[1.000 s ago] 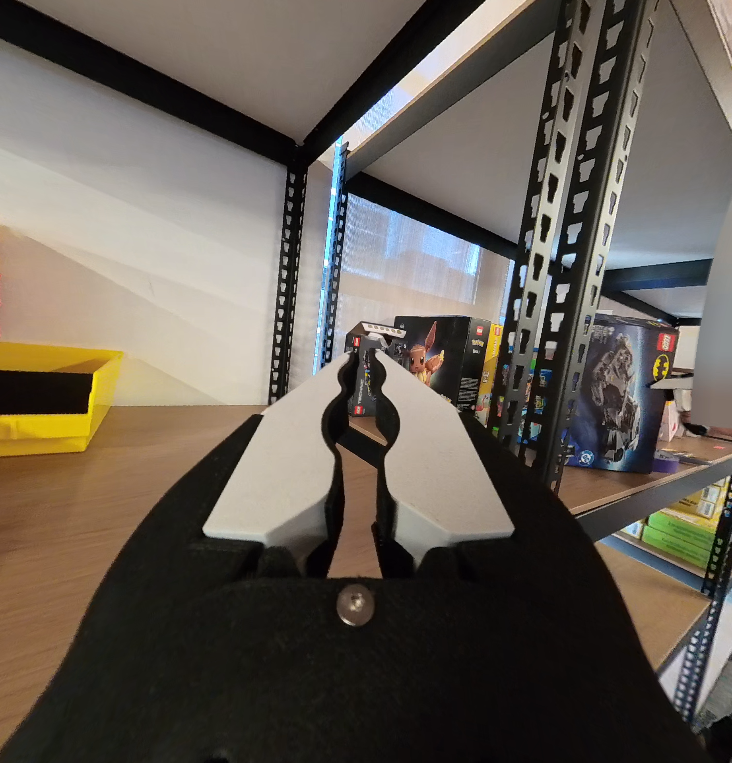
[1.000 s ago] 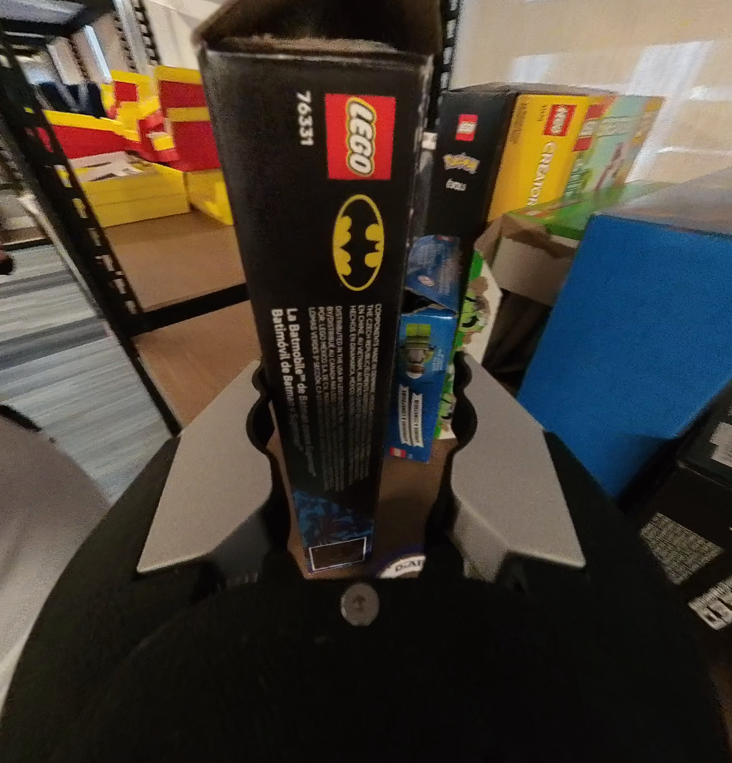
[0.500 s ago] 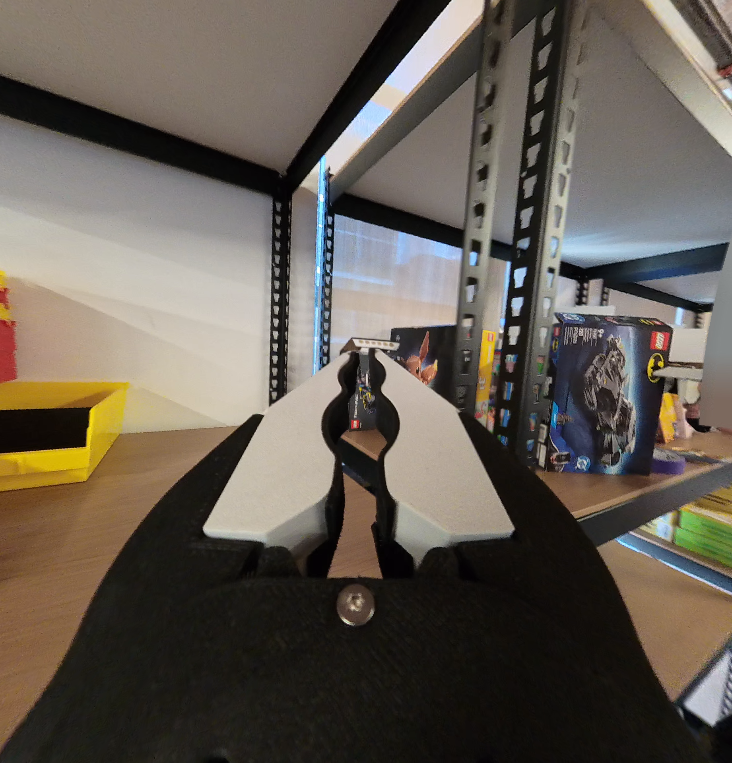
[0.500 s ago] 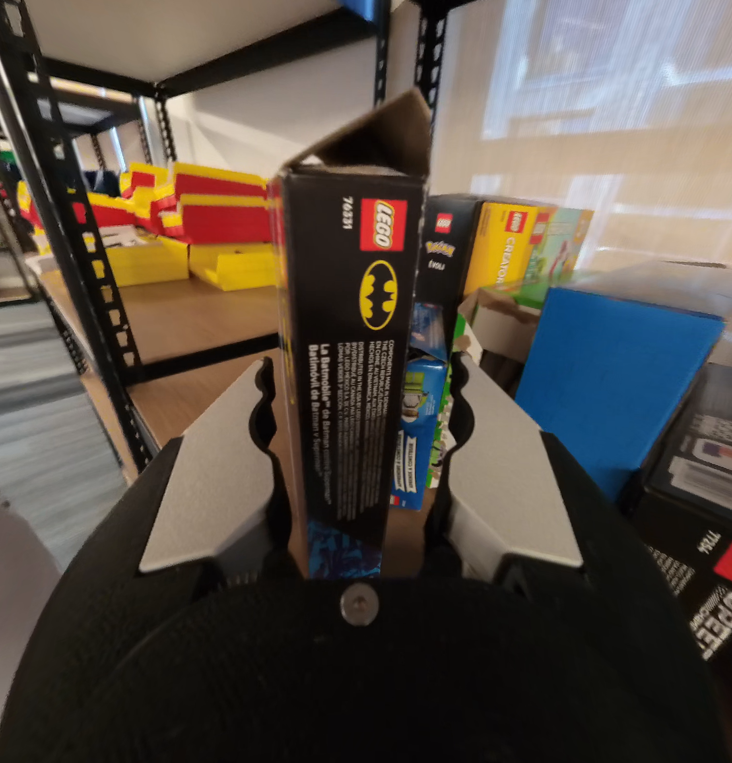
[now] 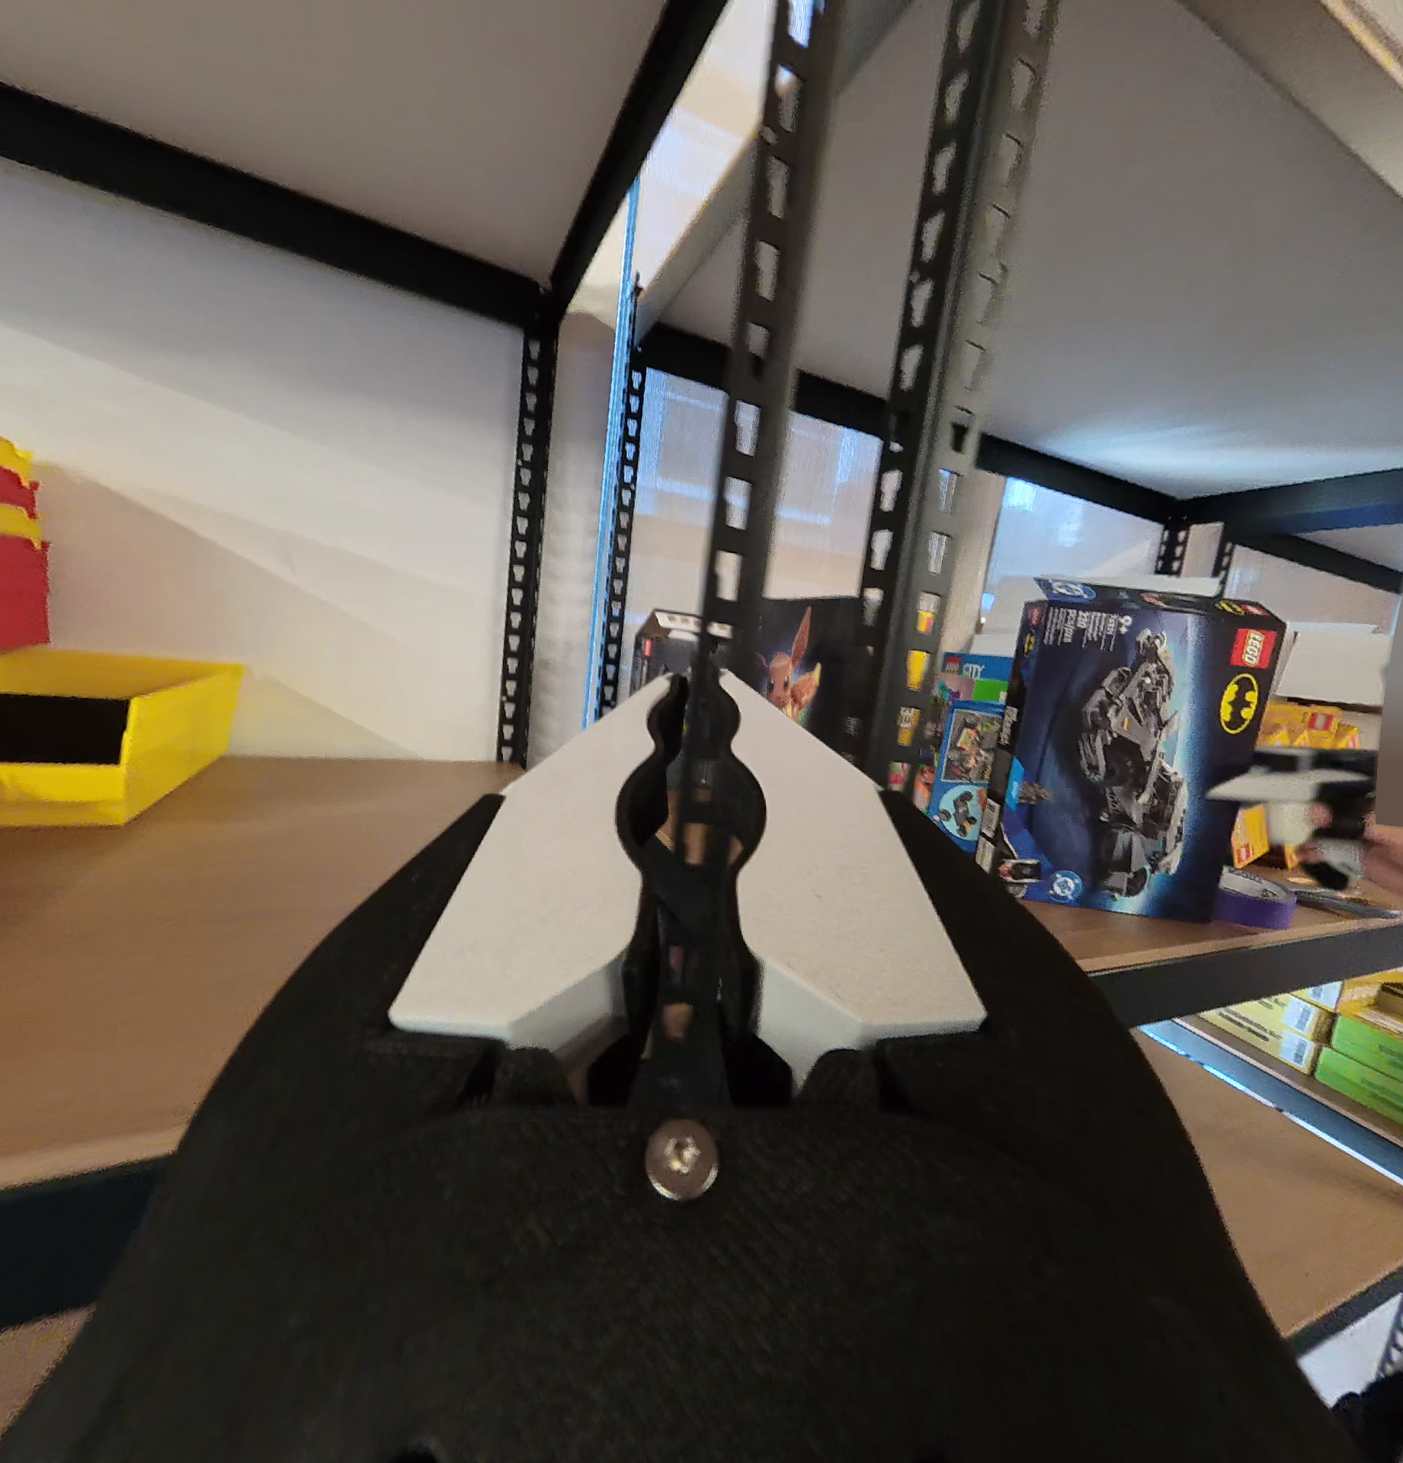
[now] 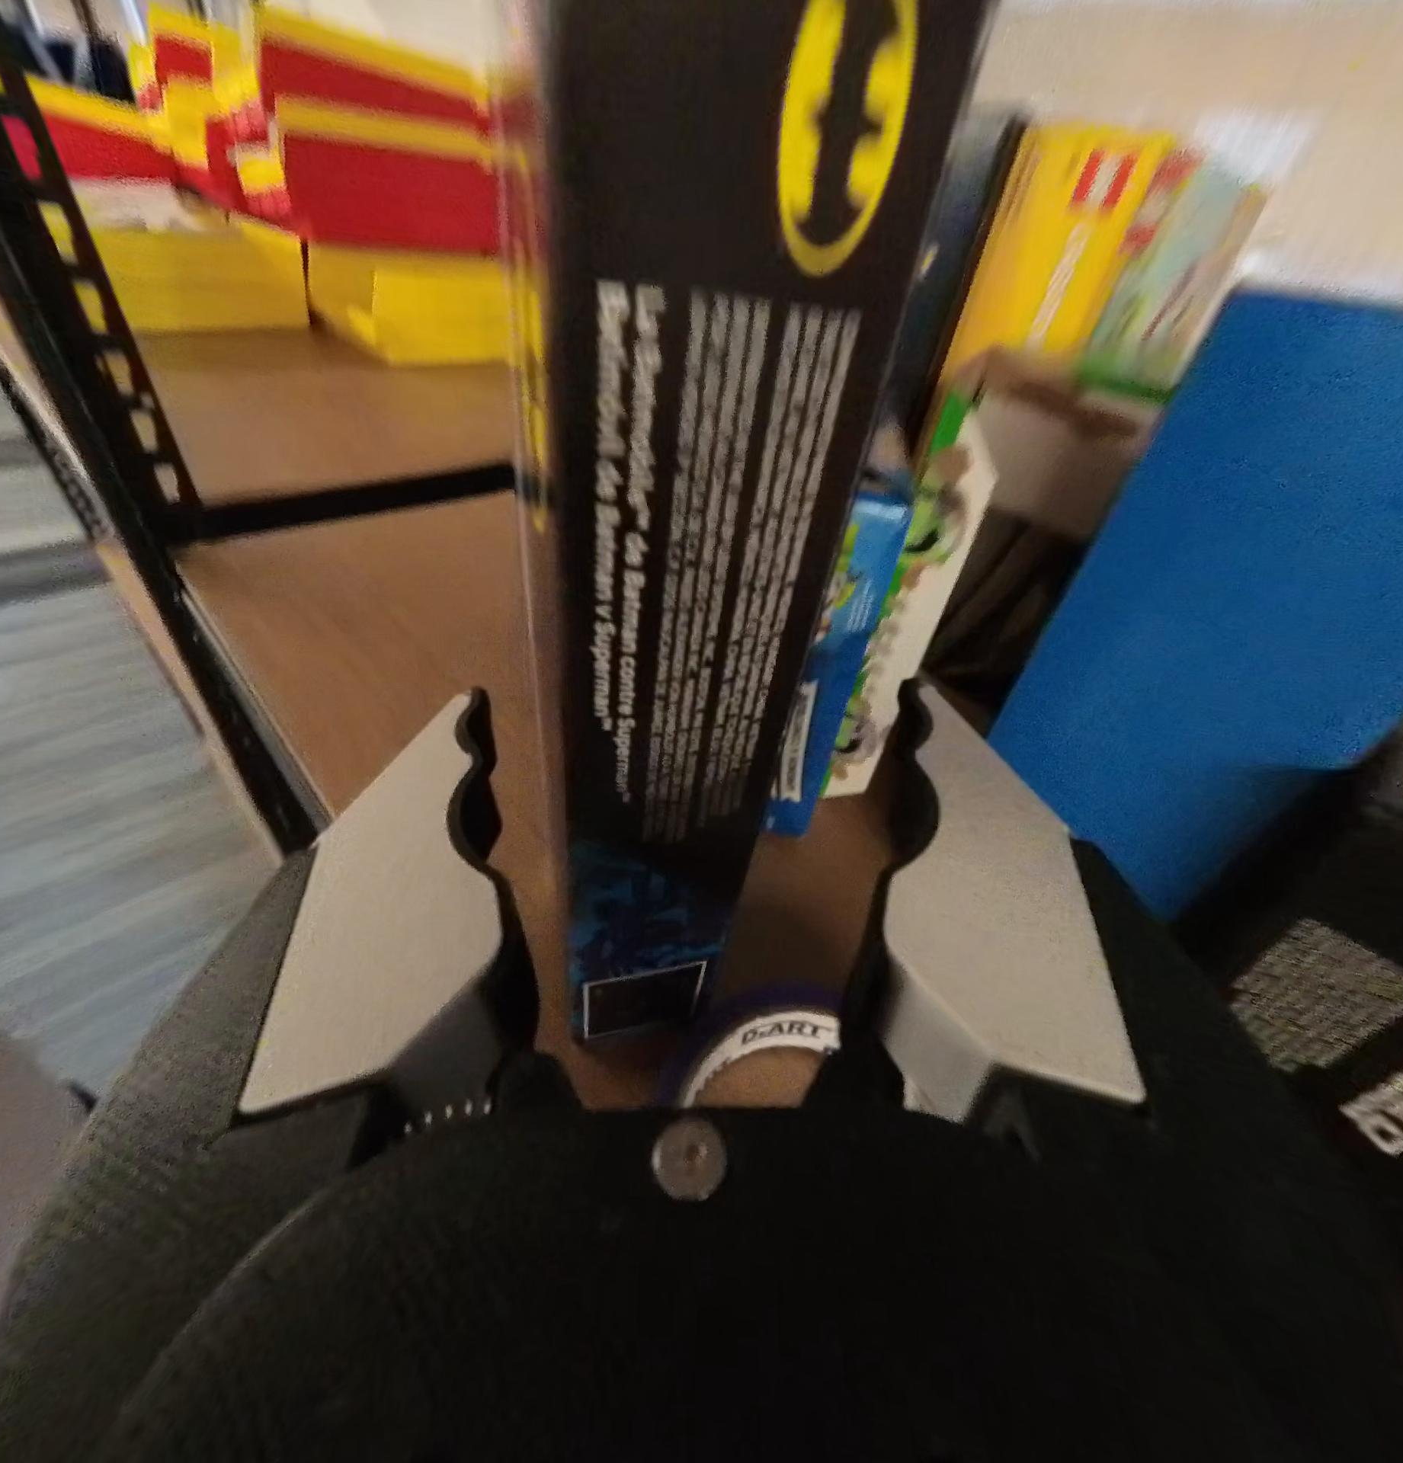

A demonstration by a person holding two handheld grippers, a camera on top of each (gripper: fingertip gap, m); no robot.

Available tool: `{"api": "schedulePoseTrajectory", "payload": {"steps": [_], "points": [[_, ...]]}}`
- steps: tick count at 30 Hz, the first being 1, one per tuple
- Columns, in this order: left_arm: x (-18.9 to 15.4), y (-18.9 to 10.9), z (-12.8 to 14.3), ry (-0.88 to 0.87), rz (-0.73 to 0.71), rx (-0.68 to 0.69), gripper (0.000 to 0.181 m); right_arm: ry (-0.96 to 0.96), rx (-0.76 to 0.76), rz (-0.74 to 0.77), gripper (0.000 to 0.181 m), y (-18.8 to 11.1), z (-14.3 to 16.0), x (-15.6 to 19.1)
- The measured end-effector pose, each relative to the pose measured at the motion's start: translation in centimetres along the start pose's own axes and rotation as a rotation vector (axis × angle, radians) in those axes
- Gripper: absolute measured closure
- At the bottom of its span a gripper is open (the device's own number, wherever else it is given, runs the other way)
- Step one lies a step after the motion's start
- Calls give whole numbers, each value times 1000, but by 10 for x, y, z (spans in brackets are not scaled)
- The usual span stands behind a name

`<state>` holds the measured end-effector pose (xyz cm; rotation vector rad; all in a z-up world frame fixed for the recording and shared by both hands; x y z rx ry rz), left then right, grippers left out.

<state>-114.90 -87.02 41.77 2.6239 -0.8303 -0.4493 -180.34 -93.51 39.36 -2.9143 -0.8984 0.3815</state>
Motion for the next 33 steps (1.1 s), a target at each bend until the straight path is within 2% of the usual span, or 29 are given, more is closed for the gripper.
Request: {"api": "schedulePoseTrajectory", "payload": {"steps": [2, 4, 5, 7, 10, 12, 15, 18, 21, 24, 27, 30, 33], "points": [[-11, 0, 3, 7, -14, 6, 178, -25, 38, -39, 82, 12, 4, 3], [-22, 0, 5, 11, -23, 16, 178, -50, 35, -61, 95, 22, 4, 5], [-27, 1, 6, 11, -22, 22, 178, -38, 45, -80, 108, 28, 5, 6], [-36, 2, 8, 15, -20, 31, 178, 61, 24, -107, 115, 35, 3, 10], [-52, 3, 9, 21, -14, 24, 178, 169, -6, -31, 115, 43, -1, 22], [-70, 9, 11, 37, 16, 29, 177, 148, -13, 57, 115, 50, -5, 38], [-104, 26, 23, 93, 80, 100, 176, 197, -59, 110, 111, 64, -14, 68], [-147, 55, 39, 107, 201, 163, 175, 297, -131, 42, 96, 77, -22, 103], [-196, 93, 56, 89, 356, 222, 170, 216, -138, 64, 99, 83, -25, 120], [-239, 139, 68, 104, 442, 266, 146, 189, -128, 43, 95, 86, -30, 130], [-271, 188, 71, 191, 421, 230, 119, 136, -129, 72, 99, 89, -31, 135], [-282, 229, 75, 314, 278, 197, 97, 119, -139, 106, 102, 88, -32, 138], [-289, 242, 79, 271, 257, 216, 95, 64, -146, 139, 105, 89, -32, 143]]}}
Point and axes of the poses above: each gripper's, where its closed fingertips meet, y out along the fingers, z out of its underside, x = y × z across the jaws, the point moved 7 cm from there along -y, back along the fingers, and after that the axes turned 5 degrees about -y, right-handed, at the moved point
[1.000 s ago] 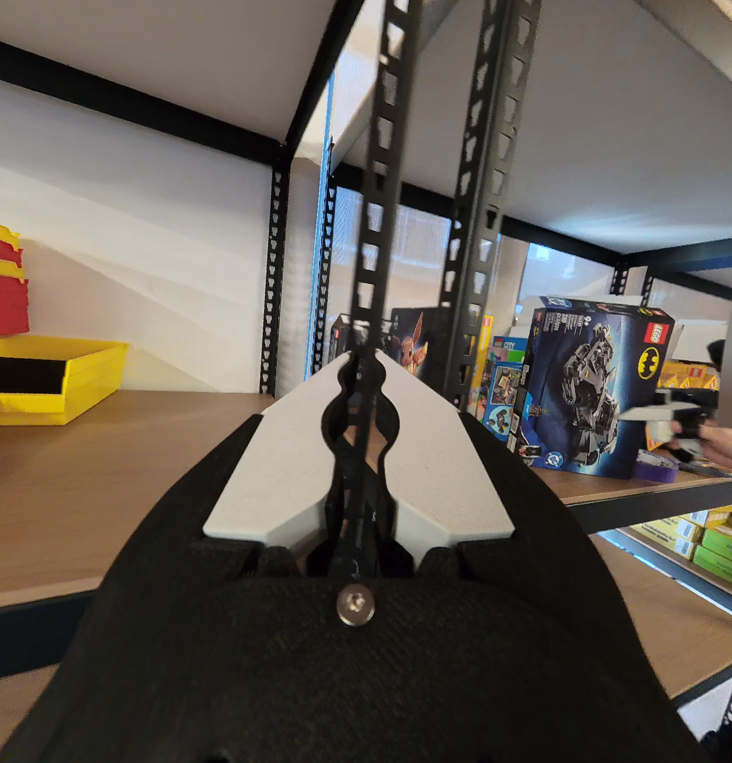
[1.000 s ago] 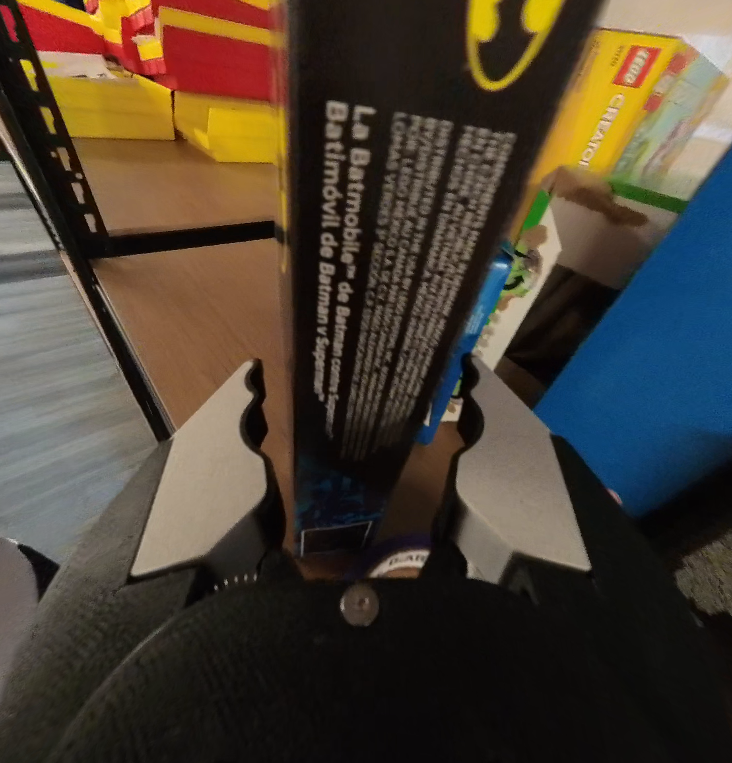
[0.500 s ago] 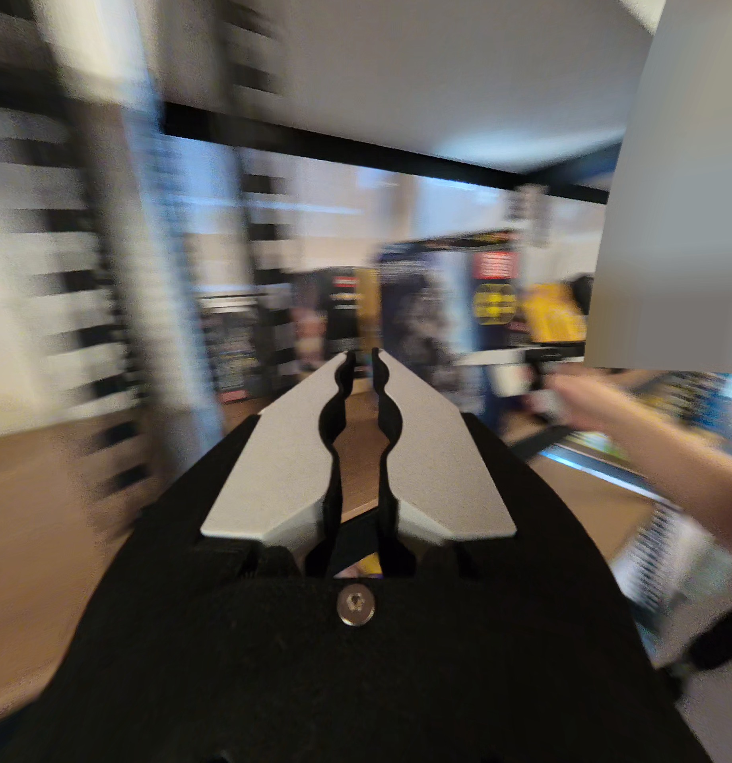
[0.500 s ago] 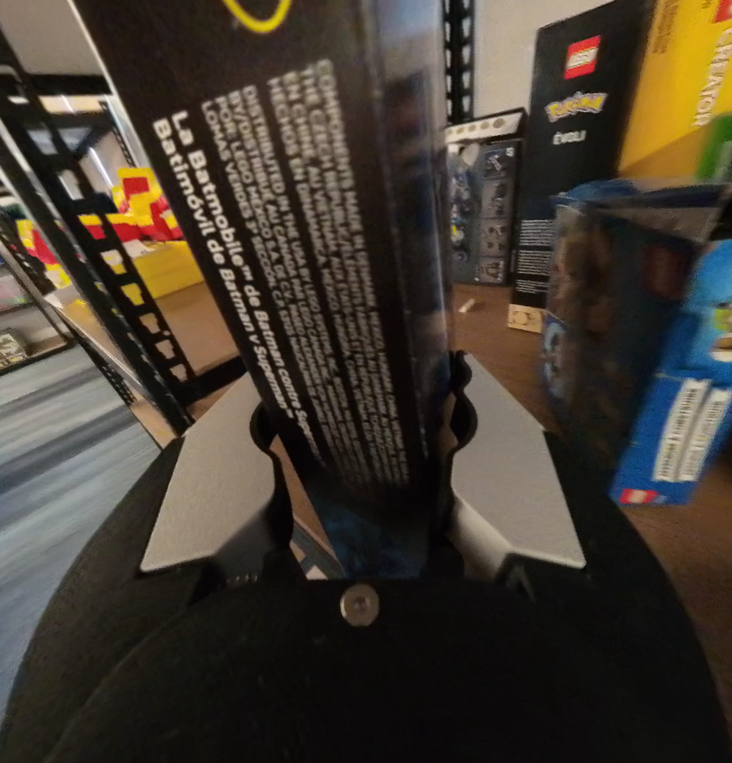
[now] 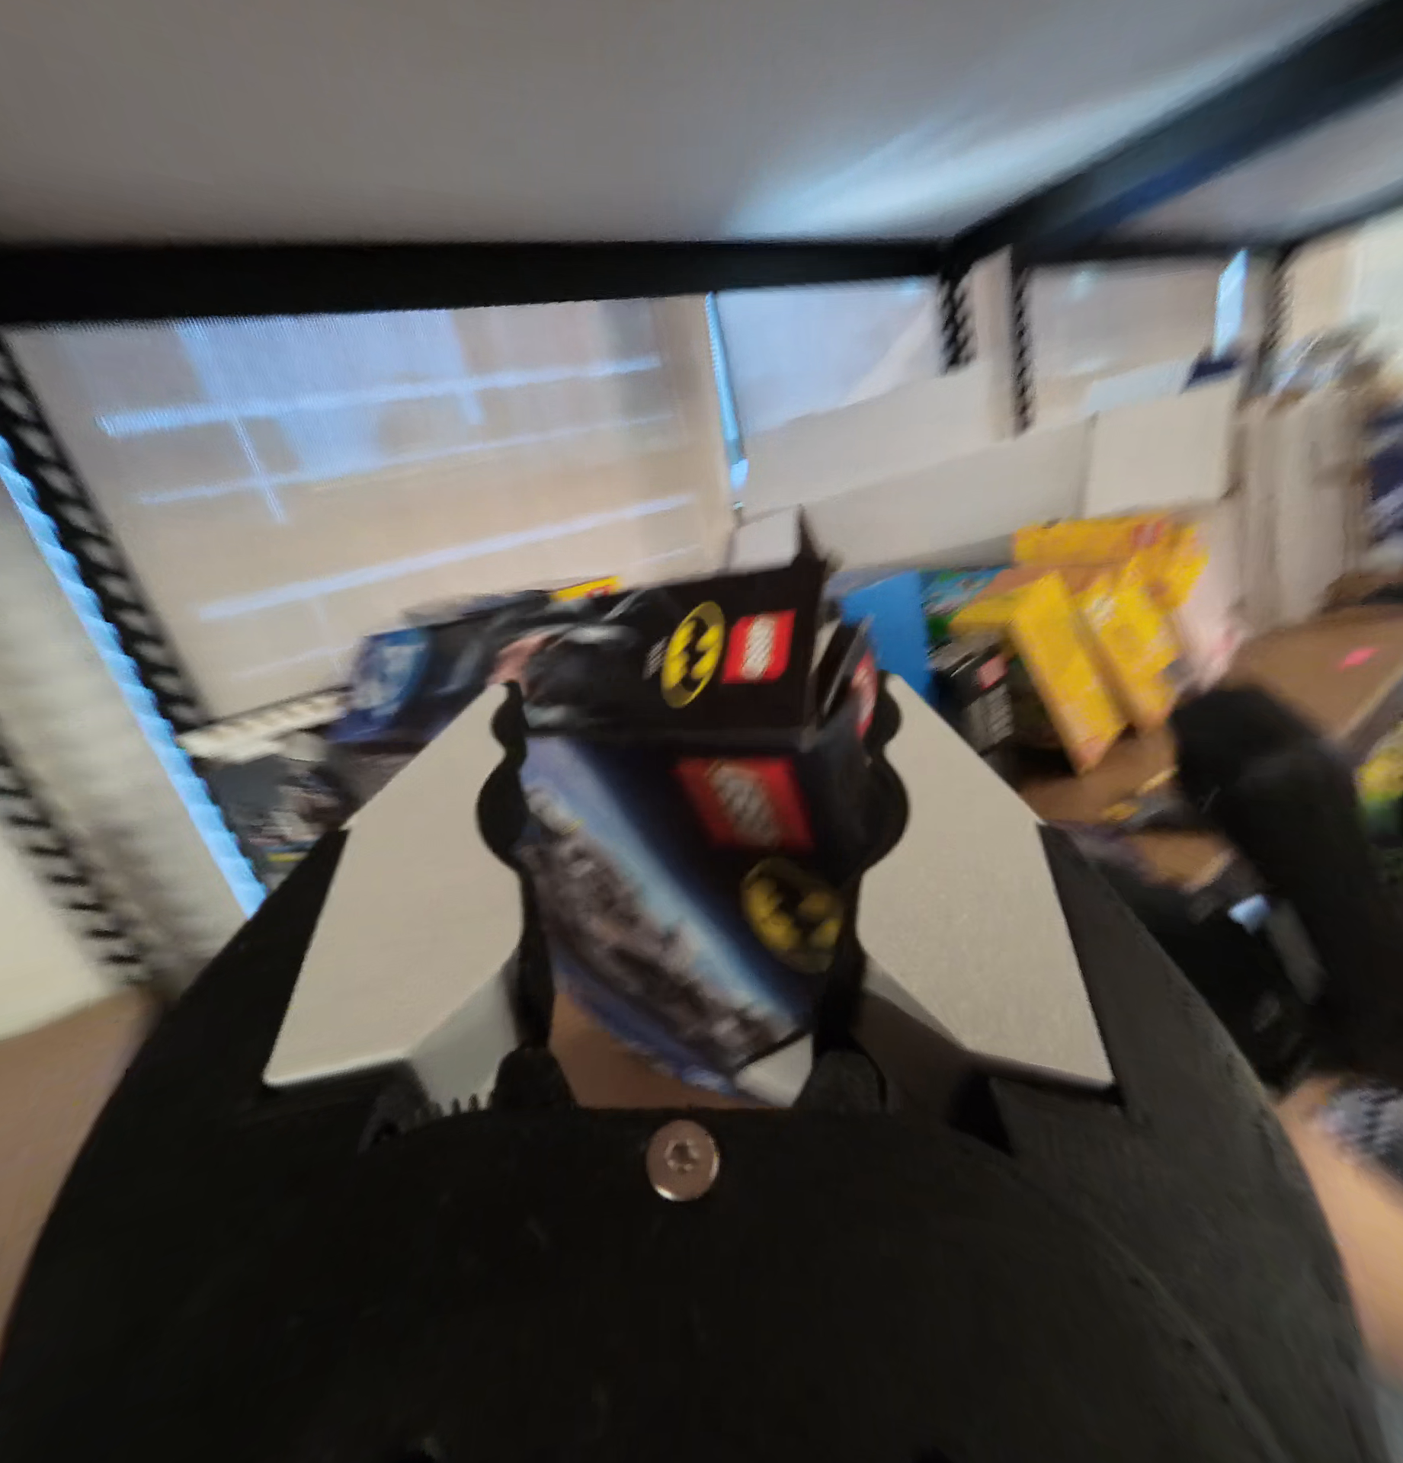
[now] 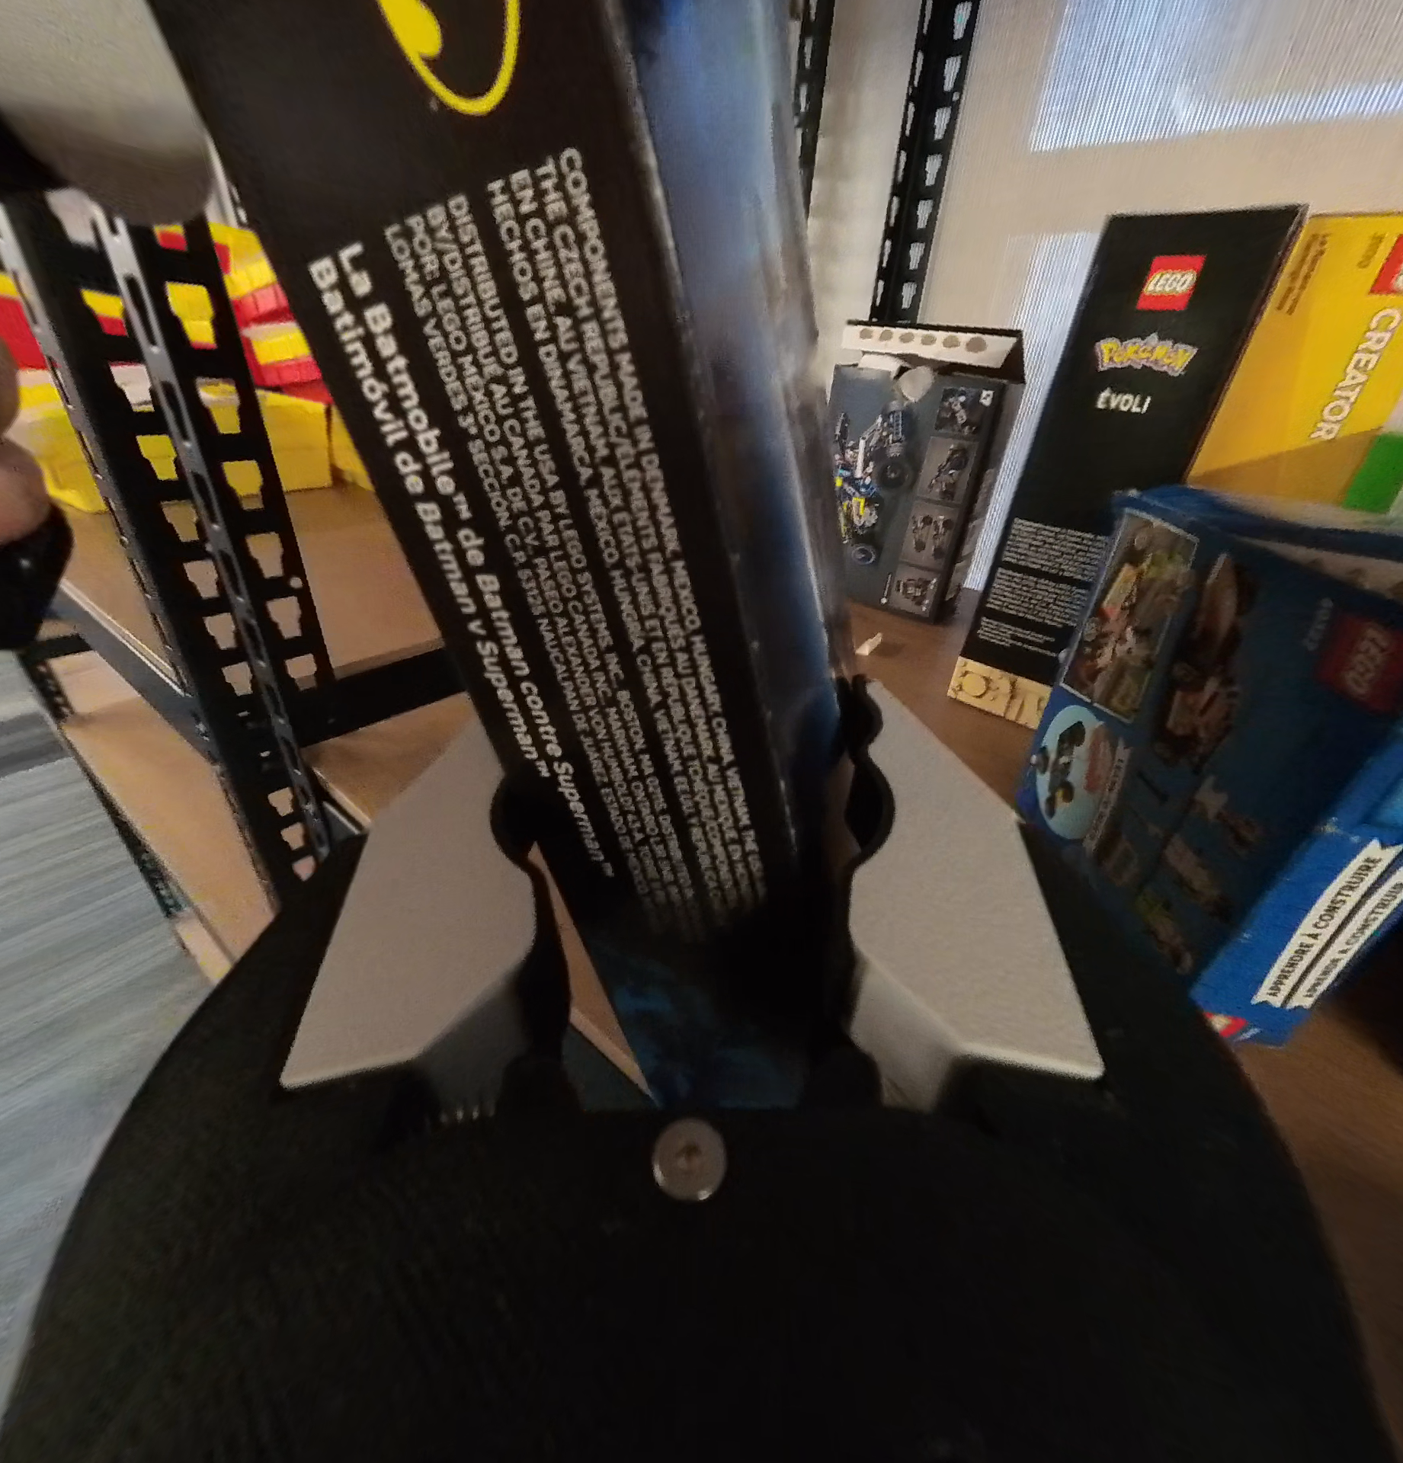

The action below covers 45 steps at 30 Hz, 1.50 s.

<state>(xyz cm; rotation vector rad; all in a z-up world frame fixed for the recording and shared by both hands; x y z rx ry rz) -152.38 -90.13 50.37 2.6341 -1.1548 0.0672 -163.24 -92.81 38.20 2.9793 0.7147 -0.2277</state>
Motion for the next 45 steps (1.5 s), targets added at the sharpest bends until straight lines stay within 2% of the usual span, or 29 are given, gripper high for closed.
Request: {"api": "schedulePoseTrajectory", "payload": {"steps": [1, 4, 6, 8, 11, 14, 16, 19, 25, 27, 29, 30, 32, 34, 36, 38, 40, 45], "points": [[0, 0, 0, -38, 7, -9, 100, -27, 2, 2, 105, 1, 0, 3], [8, -5, 2, -156, 21, 8, 100, -97, -11, 31, 108, 1, 0, 9], [13, -14, 3, -256, 48, 12, 103, -141, -23, 43, 109, 1, 0, 14], [21, -25, 1, -336, 67, -10, 114, -184, -34, 56, 110, 2, 1, 18], [27, -38, 1, -437, 108, -29, 118, -212, -49, 63, 111, 2, 1, 20], [27, -48, 3, -475, 111, -67, 128, -231, -57, 53, 110, 2, 1, 23], [24, -58, 3, -499, 149, -139, 143, -237, -69, 43, 110, 1, 2, 23], [21, -66, 9, -520, 160, -206, 143, -262, -86, 33, 109, -1, 3, 24], [17, -76, 15, -476, 132, -236, 144, -319, -106, 18, 110, -2, 5, 27], [17, -79, 14, -453, 133, -246, 138, -334, -106, 4, 110, -3, 6, 28], [16, -87, 7, -372, 131, -259, 120, -333, -109, -8, 110, -4, 6, 26], [14, -91, 0, -300, 143, -268, 119, -338, -111, -17, 111, -5, 6, 26], [2, -98, -12, -37, 217, -245, 115, -371, -113, -42, 113, -7, 6, 25], [-4, -101, -19, 219, 272, -157, 112, -419, -103, -91, 114, -10, 9, 23], [-6, -100, -22, 400, 363, -36, 108, -455, -93, -135, 114, -14, 11, 21], [-6, -94, -19, 542, 459, 117, 104, -458, -80, -158, 114, -18, 11, 15], [-1, -82, -11, 678, 490, 258, 96, -462, -85, -192, 115, -22, 12, 11], [7, -60, 10, 935, 543, 455, 96, -552, -119, -280, 116, -31, 18, 4]]}}
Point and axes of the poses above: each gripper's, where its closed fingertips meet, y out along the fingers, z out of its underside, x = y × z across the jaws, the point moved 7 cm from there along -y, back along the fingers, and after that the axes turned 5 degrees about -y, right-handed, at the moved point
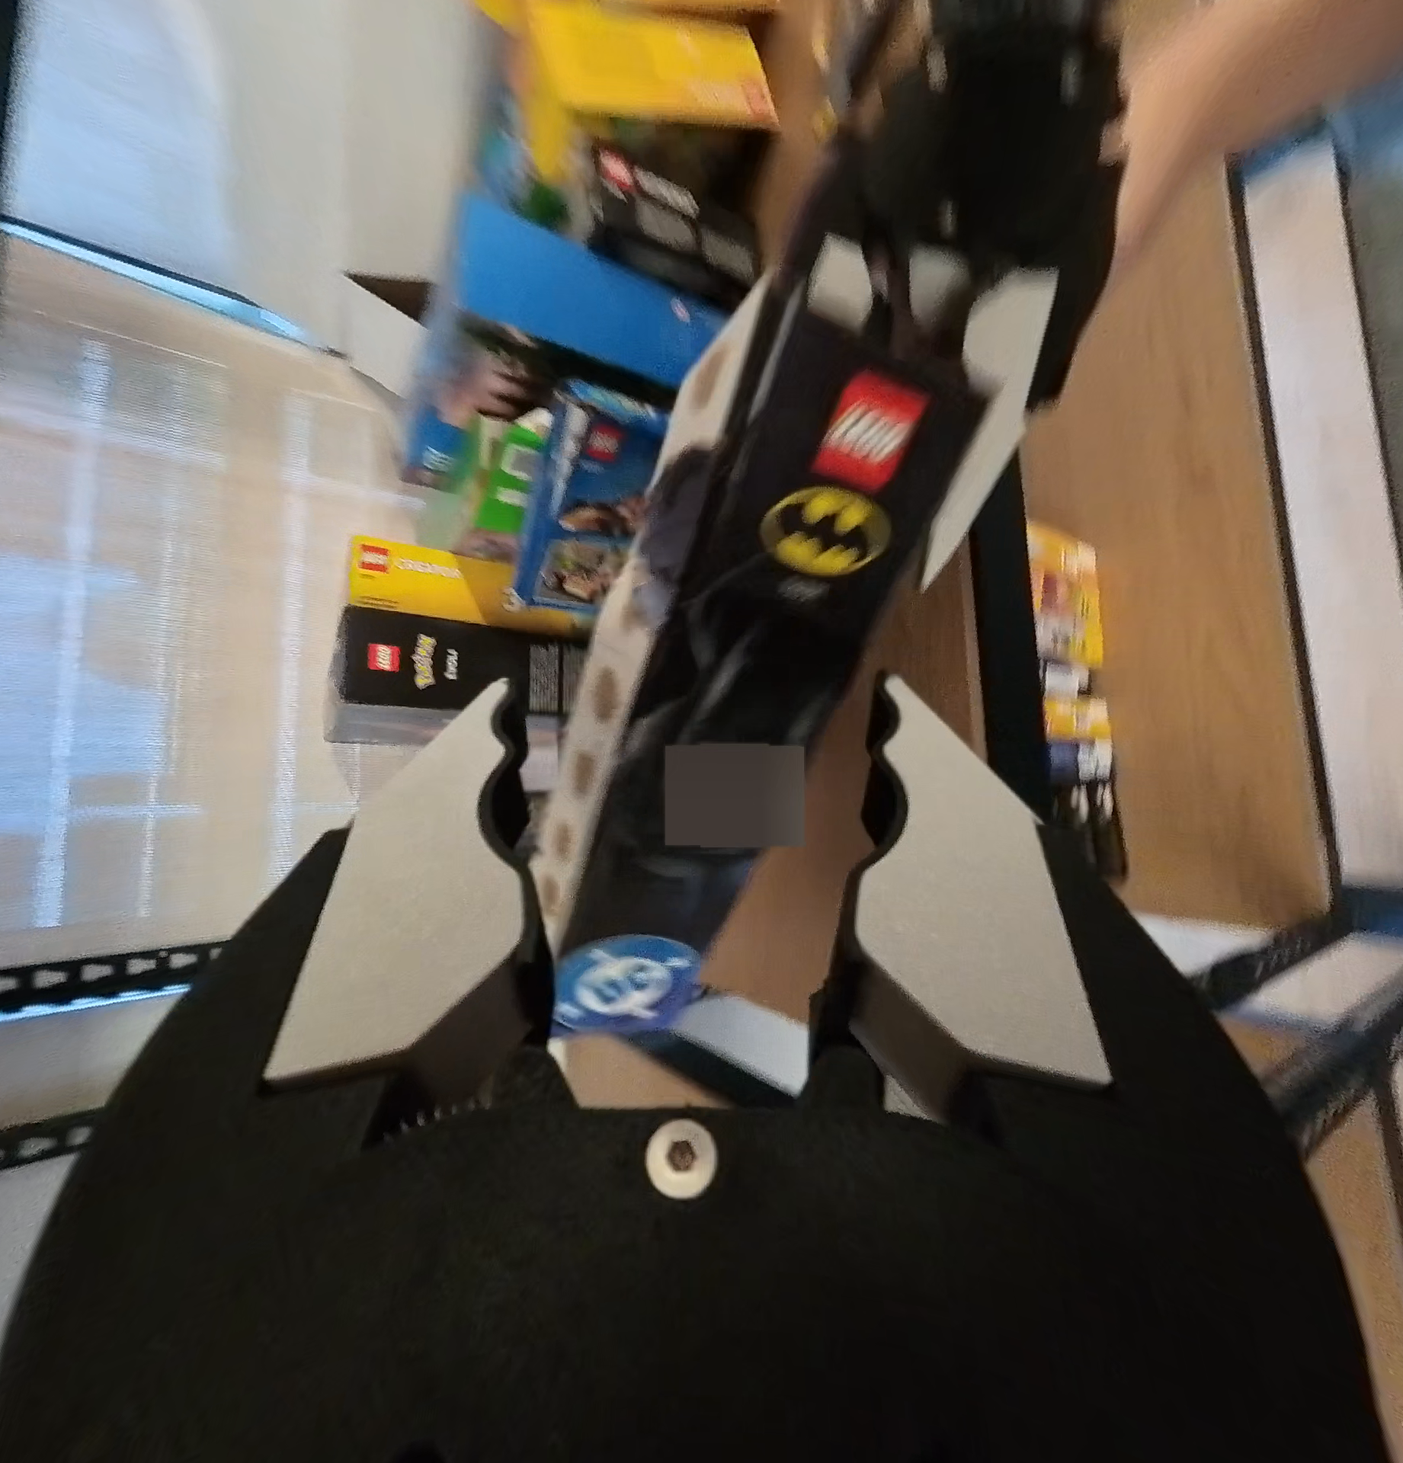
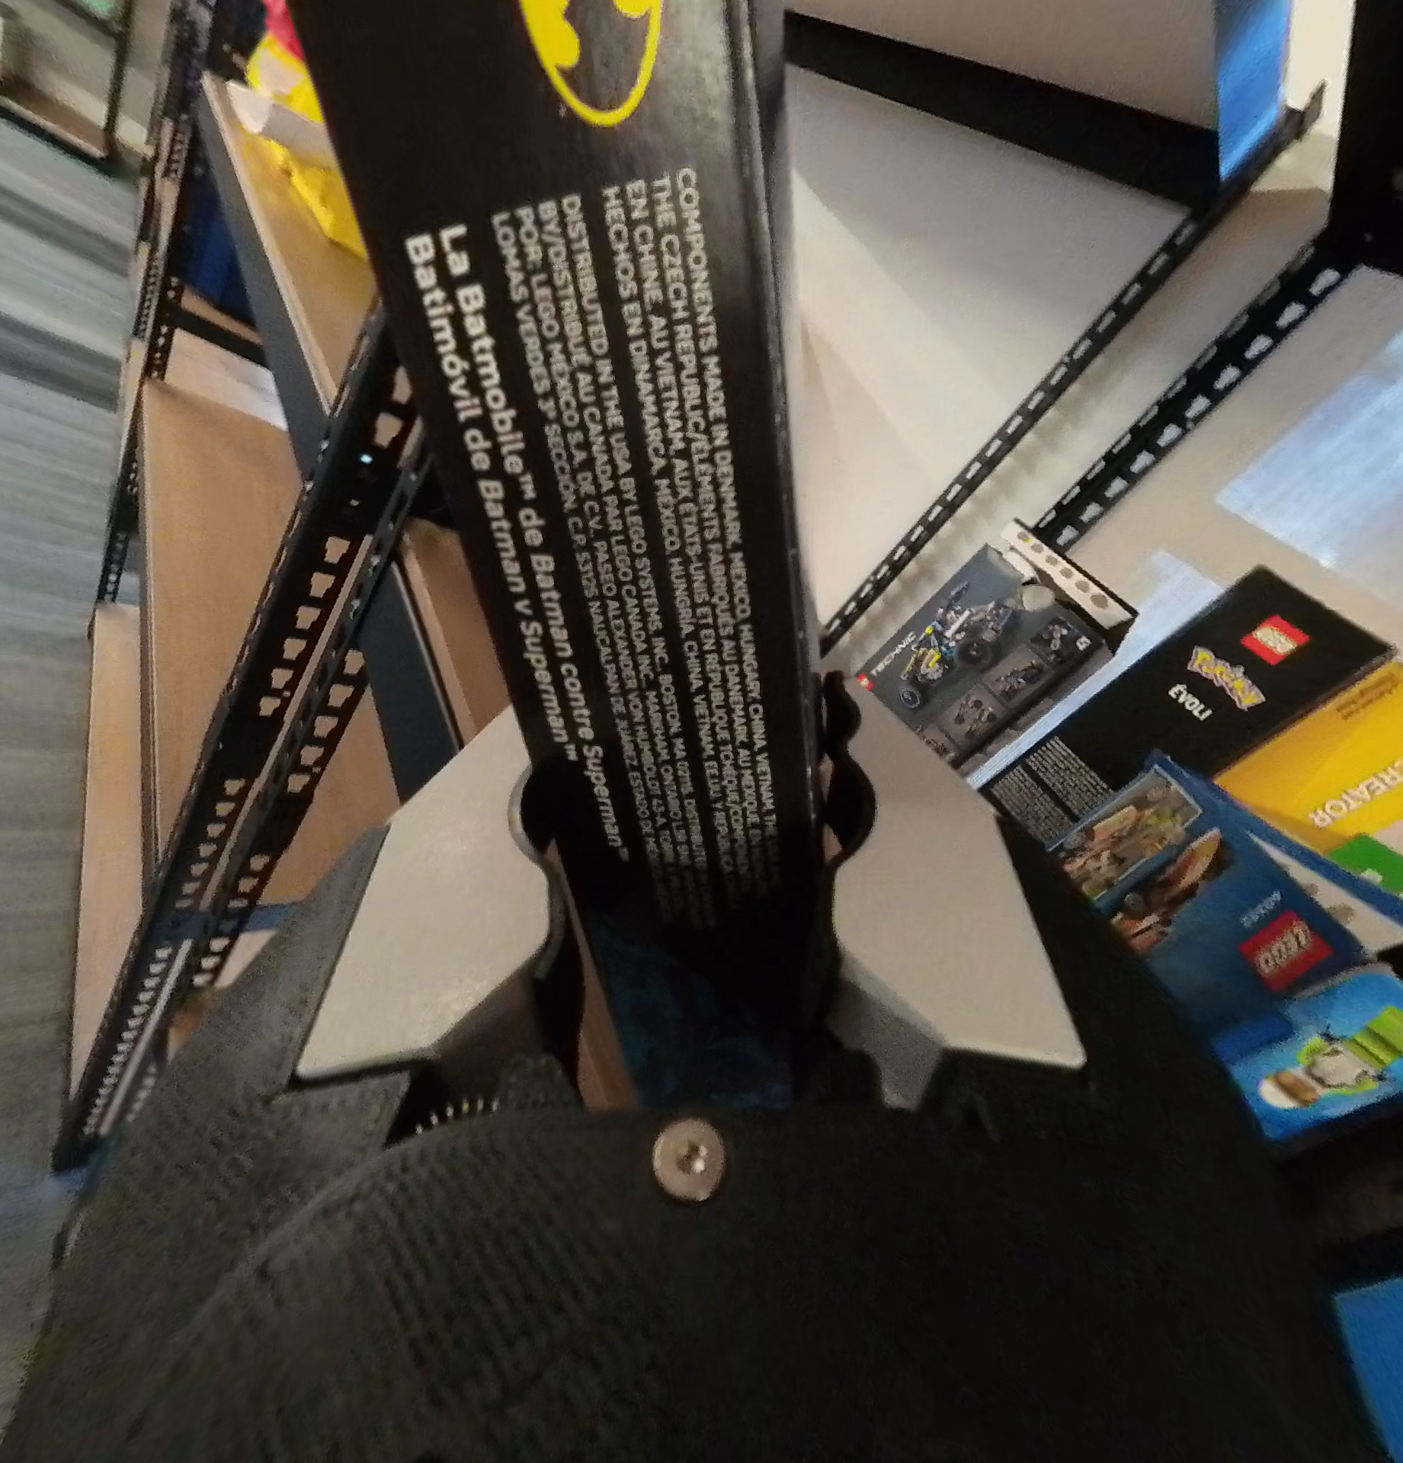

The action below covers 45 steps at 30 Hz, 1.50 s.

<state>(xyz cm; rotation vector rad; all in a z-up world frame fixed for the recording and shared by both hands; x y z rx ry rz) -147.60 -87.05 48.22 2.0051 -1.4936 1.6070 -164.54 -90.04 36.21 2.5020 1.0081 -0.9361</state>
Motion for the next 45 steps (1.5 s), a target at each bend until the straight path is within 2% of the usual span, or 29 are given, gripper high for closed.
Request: {"api": "schedulePoseTrajectory", "payload": {"steps": [1, 2, 3, 5, 10, 13, 15, 21, 31, 36, 39, 41, 45], "points": [[-1, 4, 3, 24, 23, 23, 99, -22, -1, -9, 116, -1, 1, 1], [-5, 7, 4, 38, 61, 24, 112, -23, -5, -9, 116, -2, 2, 0], [-7, 9, 4, 44, 68, 6, 115, -15, -10, -7, 115, -3, 3, -1], [-7, 8, 3, 54, -12, -43, 116, 7, -16, -5, 115, -5, 4, -5], [-22, 1, 3, 103, -382, -98, 112, 21, -35, 3, 115, -6, 5, -6], [-36, -11, 5, 73, -609, -143, 130, 30, -37, -9, 115, -7, 7, -9], [-46, -16, 7, 36, -677, -183, 136, 19, -38, -23, 115, -7, 8, -9], [-61, -15, 9, 1, -769, -204, 138, -8, -26, -62, 114, -7, 10, -7], [-69, 1, 9, -133, -958, -371, 138, 55, -22, -80, 114, -7, 14, -17], [-76, 1, 9, -139, -970, -450, 138, 56, -14, -95, 113, -7, 14, -18], [-81, -3, 12, -194, -930, -535, 158, 95, -24, -97, 113, -9, 17, -23], [-83, -3, 13, -208, -920, -578, 157, 78, -22, -106, 113, -8, 17, -22], [-84, 0, 12, -178, -941, -579, 157, 94, -24, -120, 113, -8, 19, -25]]}}
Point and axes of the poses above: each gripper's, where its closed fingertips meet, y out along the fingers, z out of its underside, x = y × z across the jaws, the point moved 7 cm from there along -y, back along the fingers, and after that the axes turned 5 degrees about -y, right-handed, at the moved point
